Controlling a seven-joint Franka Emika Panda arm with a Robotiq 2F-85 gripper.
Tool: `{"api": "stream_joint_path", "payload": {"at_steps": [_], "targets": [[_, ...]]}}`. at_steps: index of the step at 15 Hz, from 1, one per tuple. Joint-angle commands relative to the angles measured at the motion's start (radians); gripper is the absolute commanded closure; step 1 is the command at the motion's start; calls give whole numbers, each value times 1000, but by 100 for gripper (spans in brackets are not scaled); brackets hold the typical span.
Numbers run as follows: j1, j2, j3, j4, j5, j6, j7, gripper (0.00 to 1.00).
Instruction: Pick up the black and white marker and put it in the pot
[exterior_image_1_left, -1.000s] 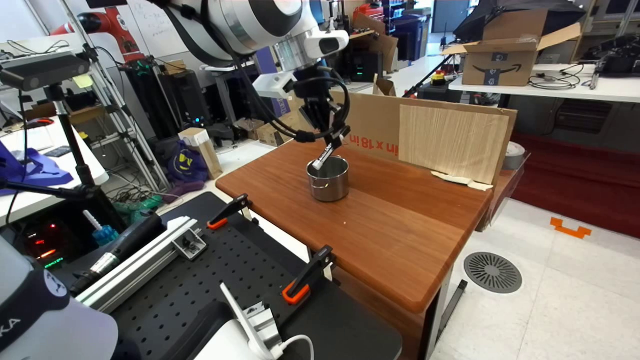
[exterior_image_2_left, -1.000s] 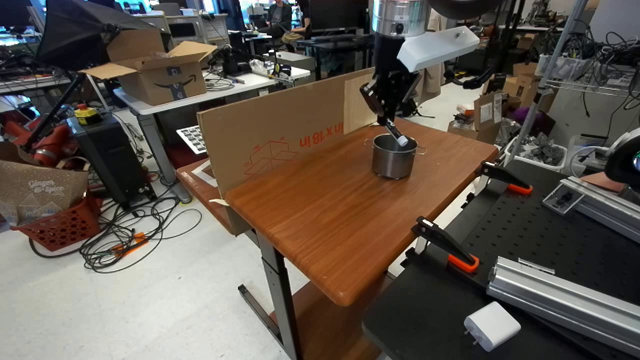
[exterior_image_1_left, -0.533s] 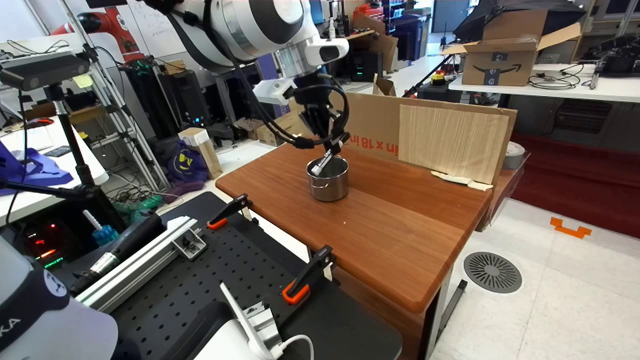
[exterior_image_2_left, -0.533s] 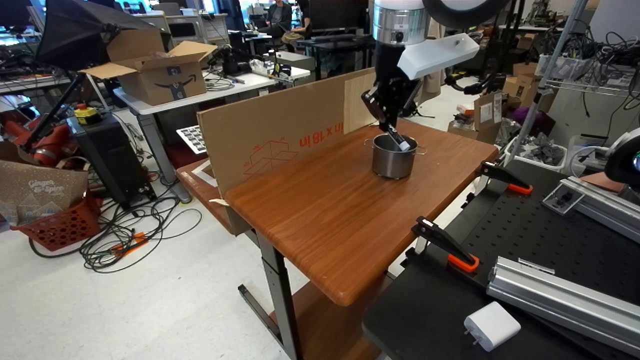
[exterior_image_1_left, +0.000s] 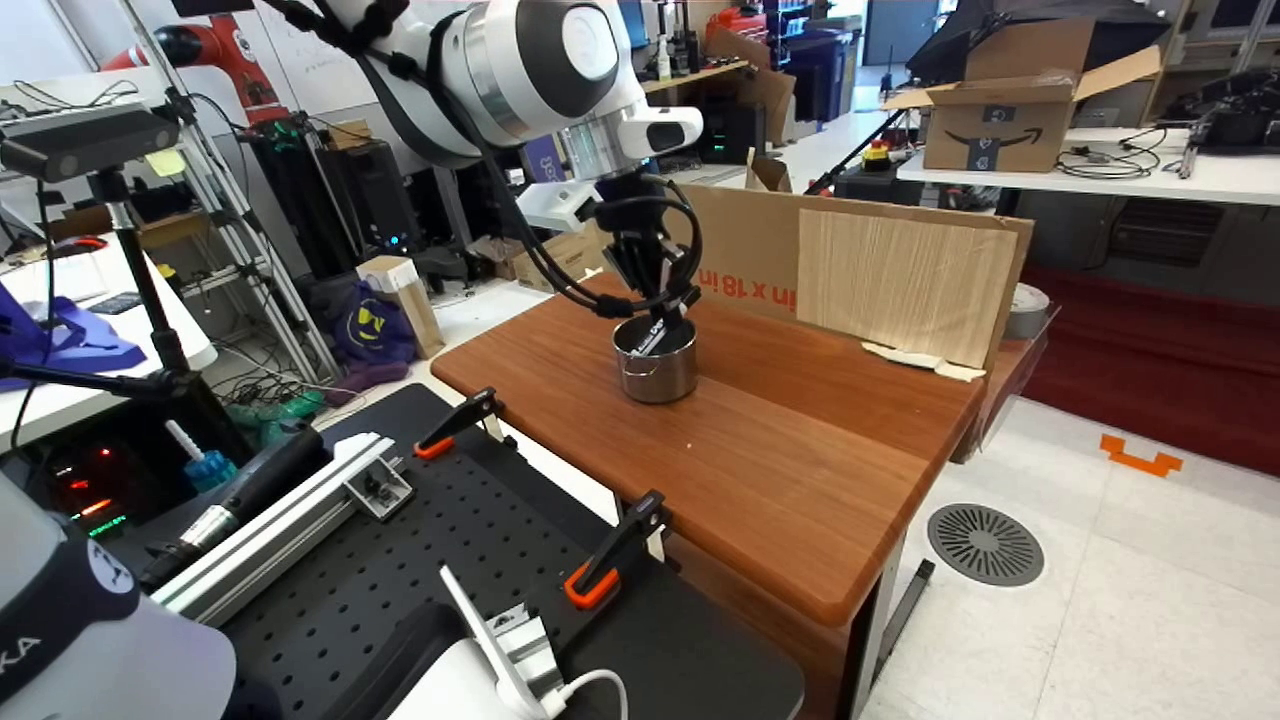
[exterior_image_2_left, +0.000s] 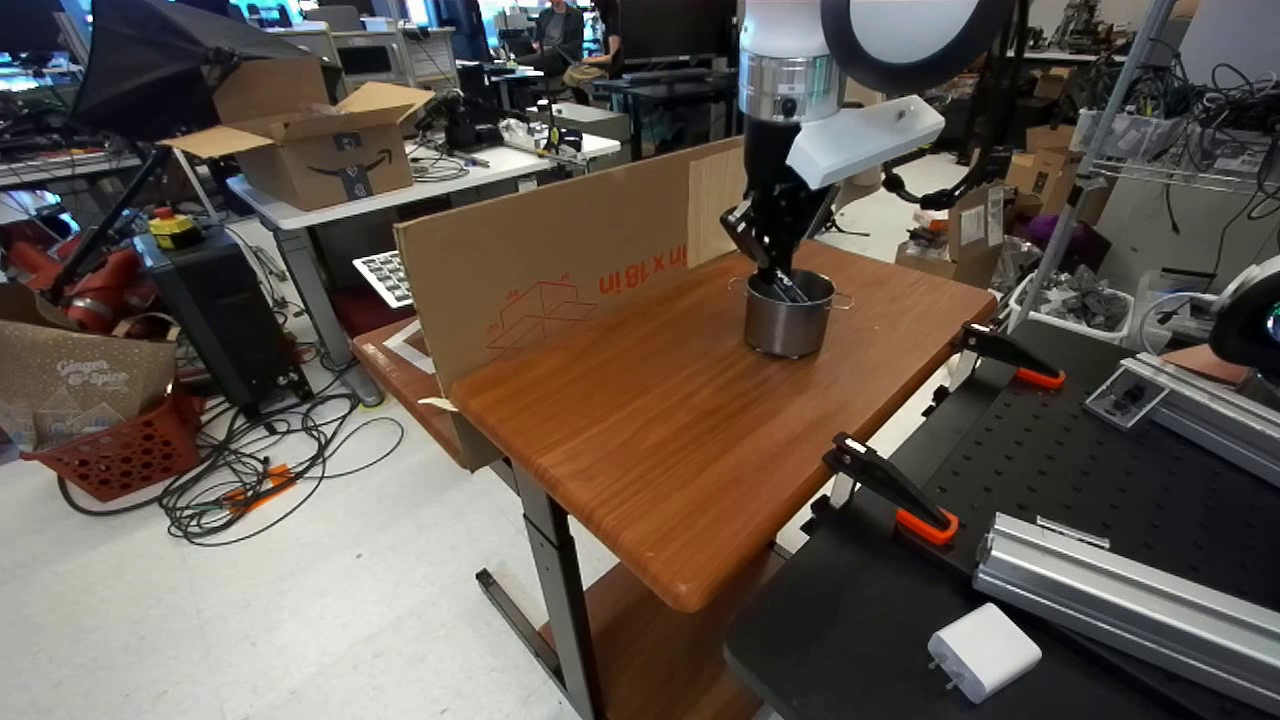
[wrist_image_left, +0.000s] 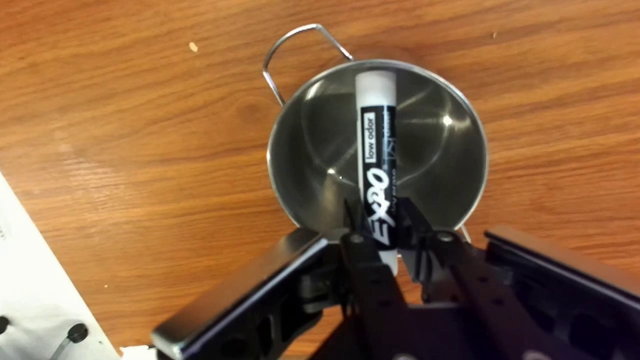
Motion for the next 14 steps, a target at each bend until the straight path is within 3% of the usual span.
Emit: {"api": "stream_joint_path", "payload": {"at_steps": [1, 9, 14], "targets": [[3, 20, 2, 22, 29, 7, -25, 54], [6, 9, 0, 22, 26, 8, -25, 0], [2, -70, 6, -25, 28, 0, -36, 0]]}}
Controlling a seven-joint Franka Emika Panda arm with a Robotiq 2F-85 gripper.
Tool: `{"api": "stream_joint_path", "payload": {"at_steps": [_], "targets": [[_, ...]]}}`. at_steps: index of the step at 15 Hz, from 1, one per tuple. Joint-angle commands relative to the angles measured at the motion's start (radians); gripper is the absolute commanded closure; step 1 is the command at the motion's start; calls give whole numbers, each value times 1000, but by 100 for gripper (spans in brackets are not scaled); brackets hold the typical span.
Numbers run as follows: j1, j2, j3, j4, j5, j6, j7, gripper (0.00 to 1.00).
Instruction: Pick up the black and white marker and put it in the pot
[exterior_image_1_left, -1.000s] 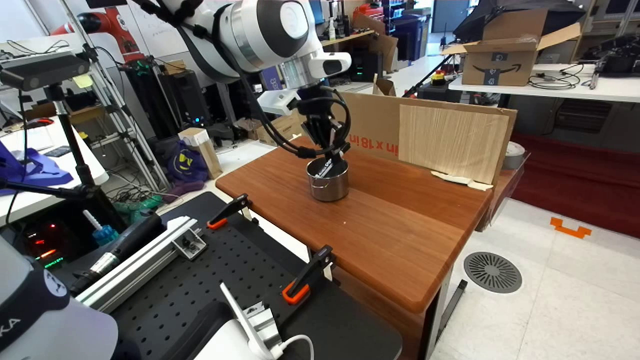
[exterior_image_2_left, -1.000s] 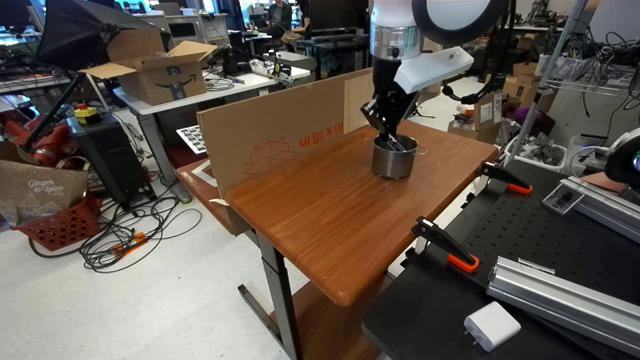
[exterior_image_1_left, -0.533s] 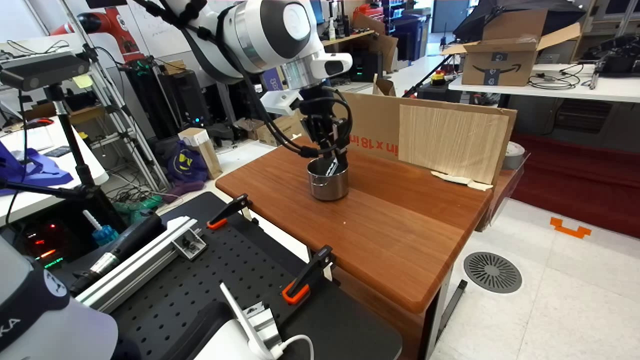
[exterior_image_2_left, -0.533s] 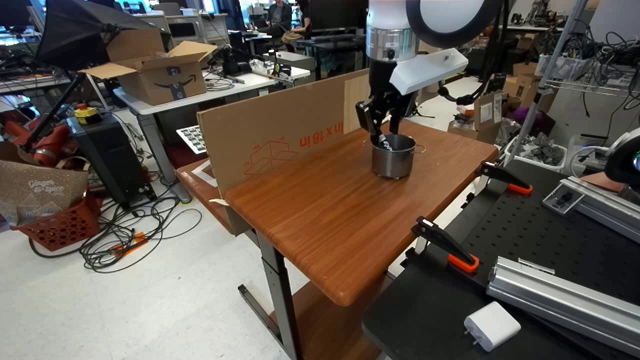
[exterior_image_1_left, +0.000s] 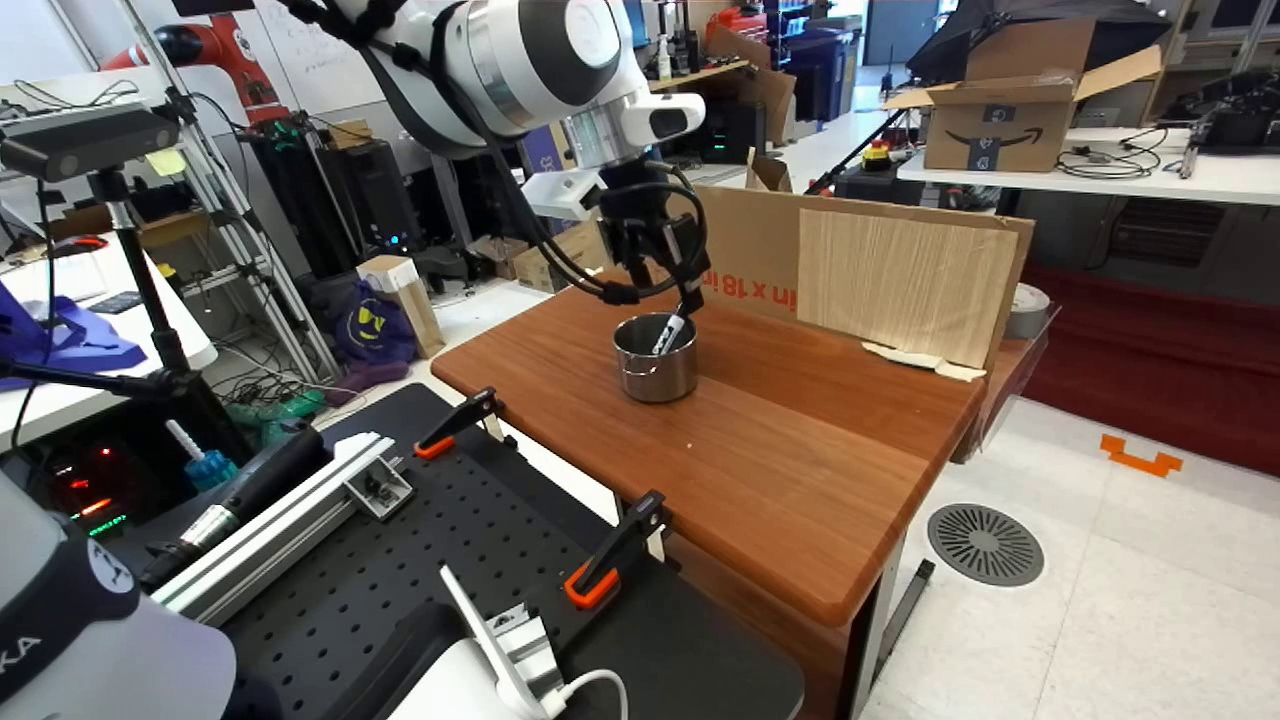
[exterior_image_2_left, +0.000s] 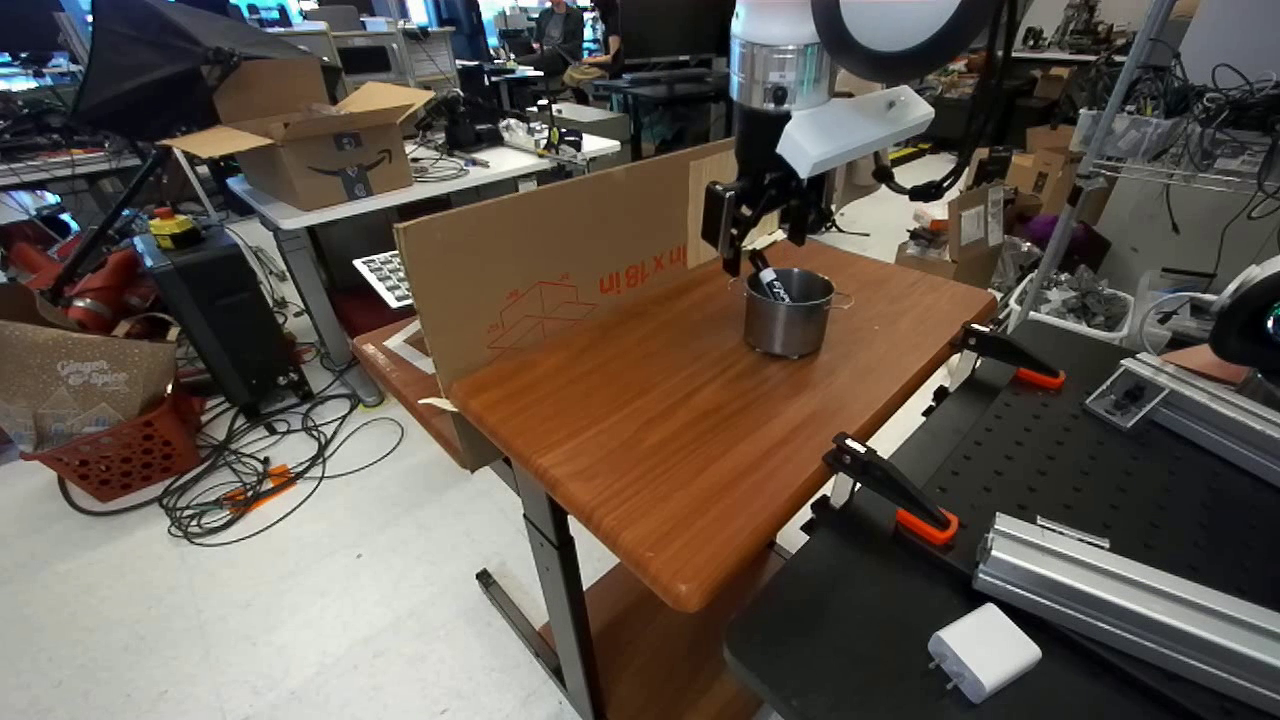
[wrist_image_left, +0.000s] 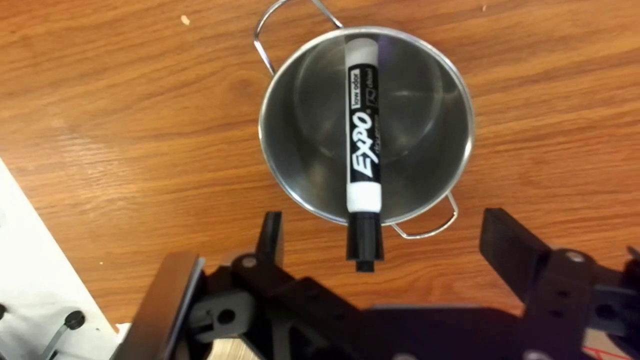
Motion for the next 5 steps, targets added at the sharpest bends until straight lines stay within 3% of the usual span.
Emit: {"api": "stream_joint_path", "payload": {"at_steps": [1, 5], "targets": [[-6, -79, 12, -50, 36, -9, -40, 0], [1, -38, -1, -20, 5, -3, -9, 0]]}}
